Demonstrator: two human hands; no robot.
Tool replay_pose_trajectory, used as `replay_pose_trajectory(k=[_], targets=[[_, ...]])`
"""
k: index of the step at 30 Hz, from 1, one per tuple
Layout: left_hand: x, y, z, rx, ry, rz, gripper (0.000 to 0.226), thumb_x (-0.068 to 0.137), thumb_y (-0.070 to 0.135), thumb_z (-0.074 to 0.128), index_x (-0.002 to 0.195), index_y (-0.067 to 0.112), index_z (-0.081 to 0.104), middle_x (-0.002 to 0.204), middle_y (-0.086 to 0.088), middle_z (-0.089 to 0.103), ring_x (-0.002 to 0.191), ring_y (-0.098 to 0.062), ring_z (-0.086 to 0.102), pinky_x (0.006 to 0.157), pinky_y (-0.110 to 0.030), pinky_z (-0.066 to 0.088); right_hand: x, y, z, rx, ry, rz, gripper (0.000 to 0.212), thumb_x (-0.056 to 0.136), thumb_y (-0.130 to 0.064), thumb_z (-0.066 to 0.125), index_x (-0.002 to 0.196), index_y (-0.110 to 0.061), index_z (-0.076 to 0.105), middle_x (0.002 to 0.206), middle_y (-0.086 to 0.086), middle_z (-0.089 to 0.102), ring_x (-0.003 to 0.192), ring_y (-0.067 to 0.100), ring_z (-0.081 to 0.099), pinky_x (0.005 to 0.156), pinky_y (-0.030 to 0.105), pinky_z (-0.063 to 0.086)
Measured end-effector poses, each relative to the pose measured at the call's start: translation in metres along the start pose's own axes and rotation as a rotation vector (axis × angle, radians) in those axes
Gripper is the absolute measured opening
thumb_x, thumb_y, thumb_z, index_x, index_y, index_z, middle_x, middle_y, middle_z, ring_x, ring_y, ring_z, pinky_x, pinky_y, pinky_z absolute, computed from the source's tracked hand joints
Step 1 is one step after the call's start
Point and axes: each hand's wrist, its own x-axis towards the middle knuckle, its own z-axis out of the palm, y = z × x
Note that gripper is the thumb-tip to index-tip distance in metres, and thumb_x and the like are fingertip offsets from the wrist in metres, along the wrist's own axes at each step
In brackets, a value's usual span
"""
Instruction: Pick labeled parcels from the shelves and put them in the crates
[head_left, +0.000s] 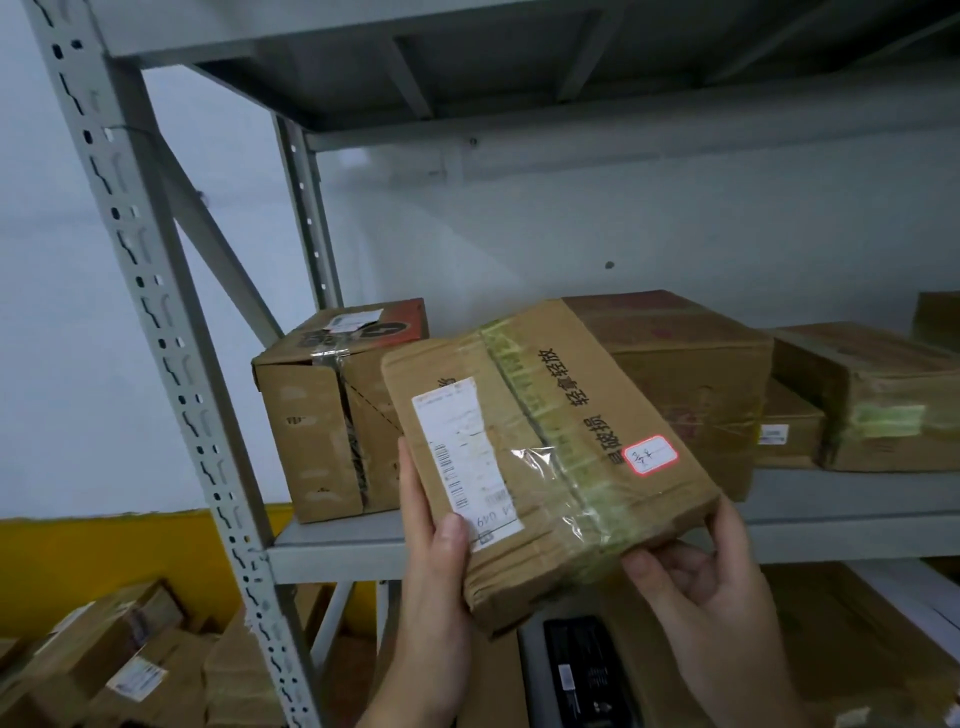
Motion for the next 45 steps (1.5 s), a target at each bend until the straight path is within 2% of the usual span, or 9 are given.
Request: replay_pose_trajectory(k=[8,14,19,22,28,34,38,42,45], targets=[[0.013,0.002,0.012,-0.024,-0.07,0.039,0.096,0.084,0.063,0.068,0.165,0.038,0.025,0.152,0.02,0.059,0.139,-0.008,0.059,0.103,-0.023,0.054,-0.007,0.001,0.002,0.043,0.16,-0.008,0.091,0.026,-0.084,0.09,0.11,-0.066,0.062,0.092,-0.019,0.08,0.065,0.014,0.075,0.062,0.03,0.062],[0.048,0.003,-0.007,0.014,0.024,-0.086,0.081,0.077,0.065,0.062,0.149,0.03,0.046,0.146,-0.001,0.064,0.132,-0.021,0.064,0.11,-0.046,0.053,-0.006,0.009,0.018,-0.155,0.243,-0.011,0.074,0.069,-0.015,0.092,0.123,-0.046,0.054,0.079,-0.013,0.079,0.056,0.012,0.072,0.053,0.019,0.058],[0.075,-0.005,-0.021,0.073,0.137,-0.274,0.072,0.082,0.079,0.054,0.131,0.03,0.074,0.129,-0.003,0.077,0.125,-0.025,0.07,0.117,-0.055,0.046,0.014,0.016,0.033,-0.285,0.142,0.022,0.065,0.089,-0.036,0.077,0.146,-0.042,0.047,0.112,-0.017,0.071,0.07,0.007,0.075,0.067,0.034,0.063],[0.085,-0.013,-0.027,0.136,0.273,-0.281,0.076,0.079,0.087,0.044,0.124,0.036,0.077,0.125,0.004,0.078,0.123,-0.018,0.069,0.116,-0.048,0.046,0.027,0.027,0.04,-0.406,0.128,0.025,0.063,0.097,-0.04,0.068,0.155,-0.033,0.044,0.113,-0.015,0.071,0.069,0.003,0.073,0.062,0.024,0.058],[0.081,-0.024,-0.034,0.396,0.226,-0.072,0.032,0.108,0.038,0.057,0.138,0.029,0.05,0.123,0.017,0.064,0.113,0.006,0.062,0.089,-0.02,0.048,0.06,0.033,0.057,-0.589,0.13,-0.031,0.059,0.094,-0.052,0.068,0.148,-0.033,0.052,0.123,-0.012,0.07,0.093,0.014,0.073,0.084,0.039,0.062],[0.092,-0.046,-0.042,0.652,0.453,0.043,0.046,0.096,0.035,0.076,0.132,0.022,0.05,0.124,-0.002,0.059,0.113,-0.02,0.062,0.095,-0.043,0.056,0.099,0.047,0.074,-0.567,0.093,-0.021,0.058,0.096,-0.046,0.071,0.148,-0.028,0.054,0.129,-0.009,0.063,0.109,0.017,0.07,0.097,0.04,0.06],[0.097,-0.054,-0.035,0.719,0.529,0.032,0.04,0.095,0.025,0.078,0.123,0.016,0.051,0.118,-0.009,0.056,0.111,-0.029,0.059,0.089,-0.043,0.052,0.117,0.058,0.082,-0.58,0.08,-0.026,0.059,0.097,-0.042,0.07,0.151,-0.027,0.05,0.131,-0.004,0.064,0.105,0.02,0.072,0.096,0.041,0.061],[0.083,-0.054,-0.005,0.737,0.553,0.108,0.029,0.096,0.02,0.073,0.114,0.018,0.051,0.111,-0.009,0.053,0.103,-0.031,0.057,0.087,-0.048,0.051,0.11,0.045,0.059,-0.595,-0.077,-0.01,0.067,0.099,-0.037,0.07,0.159,-0.03,0.042,0.111,0.003,0.074,0.081,0.004,0.068,0.078,0.016,0.056],[0.066,-0.047,0.036,0.718,0.369,0.283,0.021,0.096,0.019,0.068,0.112,0.024,0.055,0.1,0.0,0.06,0.091,-0.014,0.062,0.075,-0.043,0.056,0.095,0.017,0.011,-0.549,0.11,-0.257,0.046,0.098,-0.032,0.067,0.144,-0.03,0.059,0.098,-0.006,0.069,0.073,0.008,0.066,0.067,0.023,0.06]])
